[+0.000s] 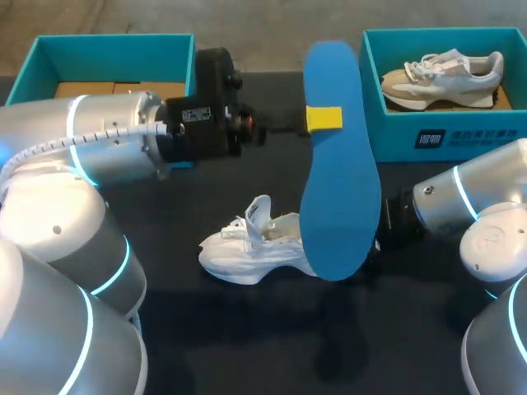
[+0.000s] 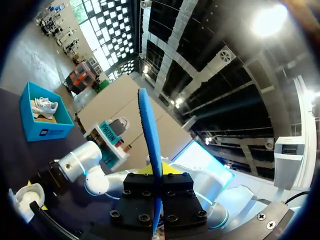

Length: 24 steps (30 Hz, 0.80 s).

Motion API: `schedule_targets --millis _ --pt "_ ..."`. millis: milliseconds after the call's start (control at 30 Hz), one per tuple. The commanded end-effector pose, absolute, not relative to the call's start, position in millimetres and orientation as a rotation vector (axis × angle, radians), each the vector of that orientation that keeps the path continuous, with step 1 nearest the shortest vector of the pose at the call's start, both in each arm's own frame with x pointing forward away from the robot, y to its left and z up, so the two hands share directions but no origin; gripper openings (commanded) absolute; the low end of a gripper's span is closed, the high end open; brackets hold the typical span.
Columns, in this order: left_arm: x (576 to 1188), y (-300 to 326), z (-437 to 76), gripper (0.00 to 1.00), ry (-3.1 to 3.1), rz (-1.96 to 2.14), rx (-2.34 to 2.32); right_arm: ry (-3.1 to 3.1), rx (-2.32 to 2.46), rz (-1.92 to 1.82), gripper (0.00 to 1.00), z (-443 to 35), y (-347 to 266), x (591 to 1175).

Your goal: Take the shoe out of the shoebox, open the shoe tongue, remove and reinsert the insole, then place the shoe into the shoebox

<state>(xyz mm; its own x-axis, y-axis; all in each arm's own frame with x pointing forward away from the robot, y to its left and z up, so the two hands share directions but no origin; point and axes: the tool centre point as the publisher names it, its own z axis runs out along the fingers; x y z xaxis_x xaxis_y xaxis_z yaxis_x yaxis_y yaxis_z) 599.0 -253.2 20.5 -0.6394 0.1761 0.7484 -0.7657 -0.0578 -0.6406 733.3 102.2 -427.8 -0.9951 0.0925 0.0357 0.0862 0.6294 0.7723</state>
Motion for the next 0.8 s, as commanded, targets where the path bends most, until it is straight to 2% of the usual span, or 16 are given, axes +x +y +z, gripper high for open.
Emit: schedule_targets --millis 33,800 --pt "596.3 -252.8 14.4 0.00 -1.537 1.782 0.647 2.833 0.157 1.332 0.00 -431.0 105.1 732.8" --pt "633.0 -244.8 4.3 0.00 -1.543 1.750 0.621 2.833 0.157 1.332 0.00 -431.0 105.1 732.8"
